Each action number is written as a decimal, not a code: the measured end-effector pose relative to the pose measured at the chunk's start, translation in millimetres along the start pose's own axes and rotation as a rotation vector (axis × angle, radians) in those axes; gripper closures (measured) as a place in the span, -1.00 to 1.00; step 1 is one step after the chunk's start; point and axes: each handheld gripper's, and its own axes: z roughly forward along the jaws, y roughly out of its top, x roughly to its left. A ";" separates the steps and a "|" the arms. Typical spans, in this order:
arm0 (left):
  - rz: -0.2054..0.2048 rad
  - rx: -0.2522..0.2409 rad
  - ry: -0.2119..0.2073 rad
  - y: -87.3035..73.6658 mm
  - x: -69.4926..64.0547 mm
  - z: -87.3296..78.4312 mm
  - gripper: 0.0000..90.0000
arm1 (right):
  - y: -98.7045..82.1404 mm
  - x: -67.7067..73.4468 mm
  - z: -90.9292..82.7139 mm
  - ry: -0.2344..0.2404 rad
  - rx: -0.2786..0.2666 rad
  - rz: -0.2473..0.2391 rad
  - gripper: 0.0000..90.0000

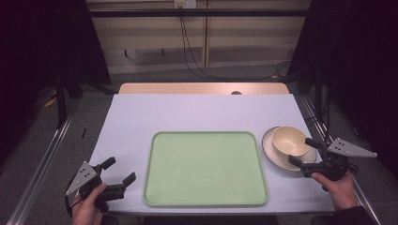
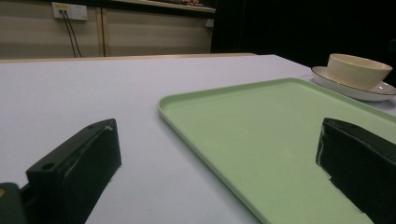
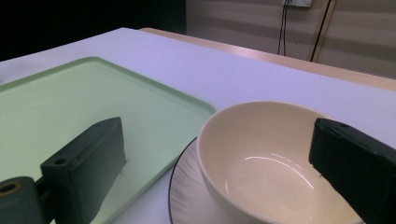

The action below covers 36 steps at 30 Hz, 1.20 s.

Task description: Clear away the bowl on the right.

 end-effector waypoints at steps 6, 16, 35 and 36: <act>0.004 0.006 -0.001 0.0 0.2 -0.1 -1.00 | 3.8 -9.4 3.6 0.018 0.047 0.009 -0.81; -0.003 0.001 -0.003 -0.1 0.1 0.2 -1.00 | 16.2 -29.8 11.1 -0.008 0.101 0.009 -0.68; -0.004 0.003 -0.003 -0.3 0.4 0.6 -1.00 | 26.0 -66.0 33.8 -0.033 0.306 0.024 -0.69; 0.002 0.007 -0.004 -0.2 0.7 0.4 -1.00 | 26.6 -67.9 35.4 -0.039 0.307 0.021 -0.71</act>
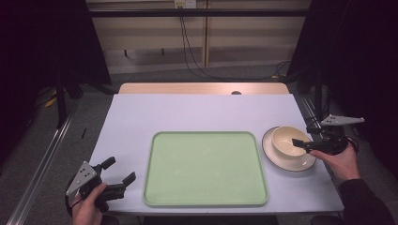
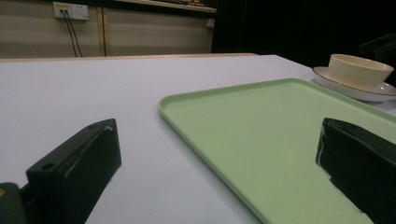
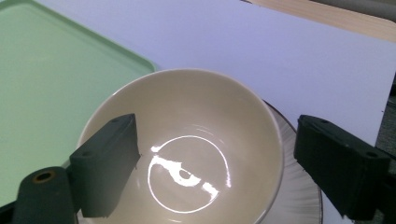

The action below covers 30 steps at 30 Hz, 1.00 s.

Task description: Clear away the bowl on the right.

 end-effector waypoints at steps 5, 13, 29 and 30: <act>0.001 0.001 0.001 0.0 0.1 0.0 -1.00 | 4.3 -10.5 8.5 -0.016 0.072 0.007 -0.55; -0.008 -0.006 0.000 -0.3 0.0 0.3 -1.00 | 7.9 -15.9 26.1 0.015 0.182 0.019 -0.19; -0.006 -0.005 0.000 -0.4 0.1 0.3 -1.00 | 1.7 -26.6 35.8 -0.010 0.332 0.102 0.43; -0.005 -0.003 0.000 -0.4 0.1 0.4 -1.00 | 1.3 -26.8 36.1 -0.020 0.339 0.104 0.46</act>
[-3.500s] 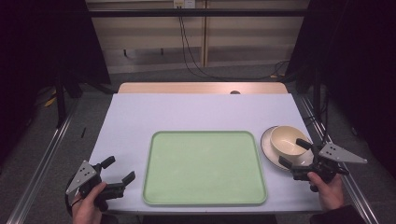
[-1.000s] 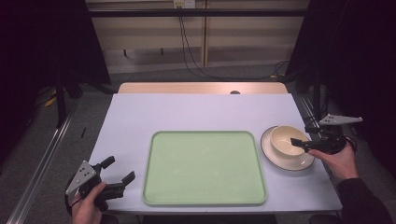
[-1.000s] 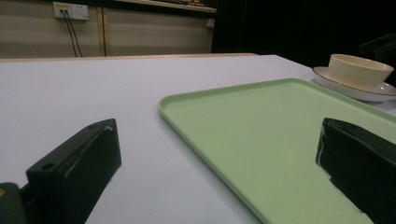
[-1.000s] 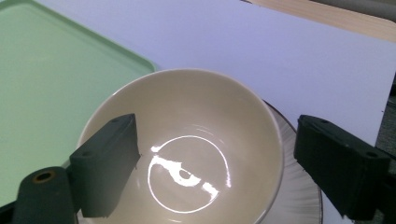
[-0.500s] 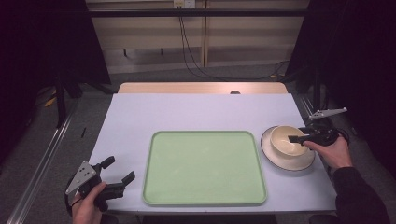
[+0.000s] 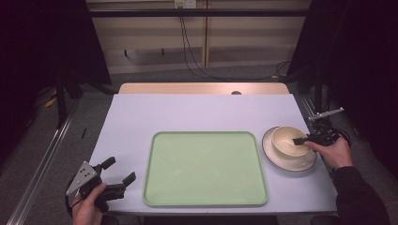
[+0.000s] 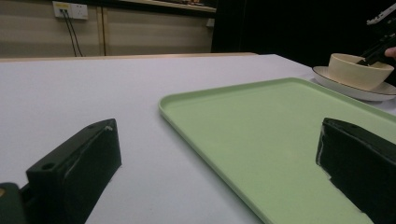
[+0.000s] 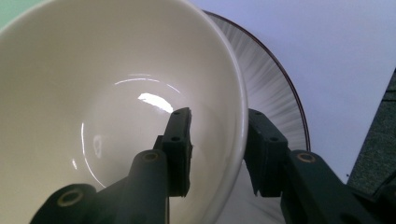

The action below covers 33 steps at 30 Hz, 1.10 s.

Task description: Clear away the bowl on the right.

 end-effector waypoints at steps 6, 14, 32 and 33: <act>0.007 0.005 -0.003 0.1 0.3 -0.2 -1.00 | 0.1 -1.5 1.2 0.003 0.024 0.019 0.68; 0.007 0.006 -0.001 0.0 0.3 -0.2 -1.00 | 2.5 -2.8 3.1 0.019 0.028 0.074 0.82; 0.006 0.005 0.000 0.0 -0.4 0.2 -1.00 | -1.4 -10.4 -0.5 0.059 0.001 0.163 0.88; 0.006 0.004 0.002 0.0 -0.3 0.1 -1.00 | -1.5 -10.4 -0.9 0.059 -0.001 0.161 0.88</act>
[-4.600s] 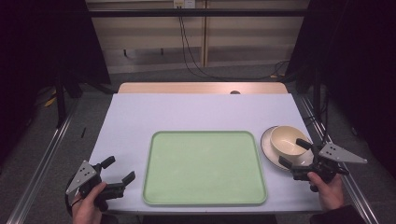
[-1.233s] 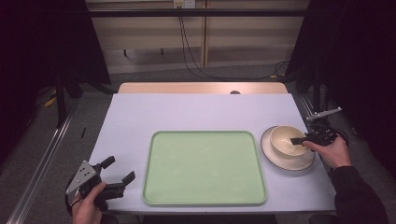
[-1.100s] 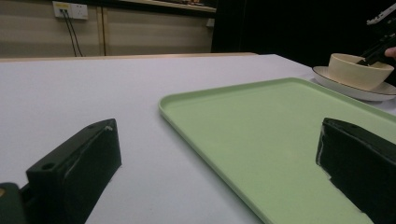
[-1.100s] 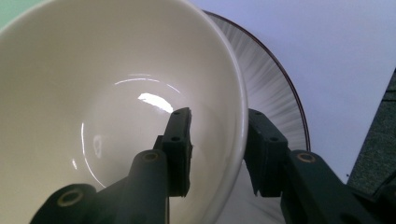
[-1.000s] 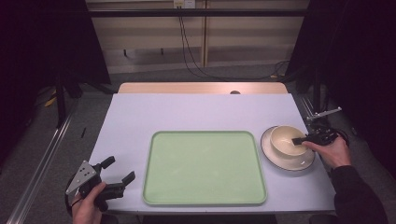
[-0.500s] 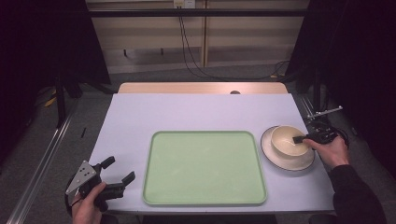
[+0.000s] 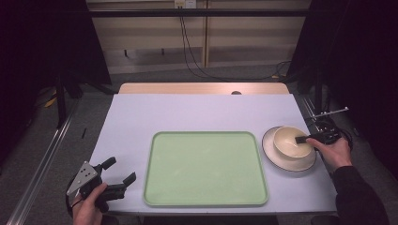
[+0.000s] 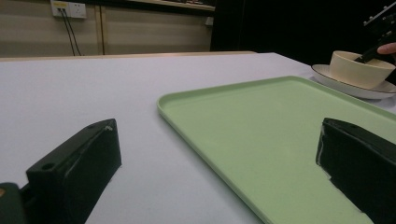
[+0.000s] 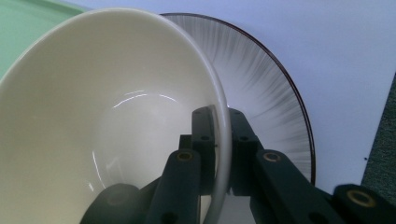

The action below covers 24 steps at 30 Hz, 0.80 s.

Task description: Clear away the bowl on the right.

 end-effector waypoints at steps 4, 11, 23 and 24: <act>0.001 0.000 -0.001 0.0 -0.2 0.2 -1.00 | -0.6 -0.1 -1.1 0.002 -0.007 0.004 0.88; 0.004 0.005 0.000 0.1 -0.1 0.2 -1.00 | -1.6 -2.5 -3.4 0.005 -0.030 0.005 0.88; 0.003 0.002 -0.001 0.2 0.1 0.2 -1.00 | -1.8 -1.6 -7.3 0.008 -0.049 0.016 0.87; 0.005 0.004 -0.003 0.2 0.2 0.1 -1.00 | -2.0 -2.0 -8.1 0.014 -0.052 0.021 0.87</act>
